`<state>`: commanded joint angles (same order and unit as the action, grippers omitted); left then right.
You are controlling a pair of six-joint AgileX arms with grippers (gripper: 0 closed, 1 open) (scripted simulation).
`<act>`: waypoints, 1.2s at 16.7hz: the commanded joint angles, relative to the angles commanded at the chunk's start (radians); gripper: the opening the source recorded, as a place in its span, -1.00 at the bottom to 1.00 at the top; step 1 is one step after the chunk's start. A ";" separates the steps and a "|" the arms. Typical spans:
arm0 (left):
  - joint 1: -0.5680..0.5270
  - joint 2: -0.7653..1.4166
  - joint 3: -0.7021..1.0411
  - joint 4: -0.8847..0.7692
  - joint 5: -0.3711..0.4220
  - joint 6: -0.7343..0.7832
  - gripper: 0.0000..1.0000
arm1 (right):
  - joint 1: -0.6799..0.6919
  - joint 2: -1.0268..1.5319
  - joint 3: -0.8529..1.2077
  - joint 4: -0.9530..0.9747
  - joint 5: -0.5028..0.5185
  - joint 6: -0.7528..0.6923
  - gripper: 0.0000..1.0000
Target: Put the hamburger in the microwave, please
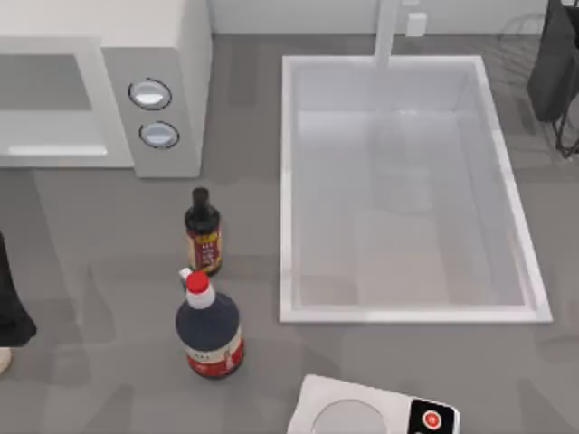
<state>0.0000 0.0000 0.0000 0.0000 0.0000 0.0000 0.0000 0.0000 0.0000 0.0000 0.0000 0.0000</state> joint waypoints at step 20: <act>0.111 1.093 0.650 -0.678 0.005 0.882 1.00 | 0.000 0.000 0.000 0.000 0.000 0.000 1.00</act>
<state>0.1108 1.0931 0.6504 -0.6777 0.0048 0.8815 0.0000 0.0000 0.0000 0.0000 0.0000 0.0000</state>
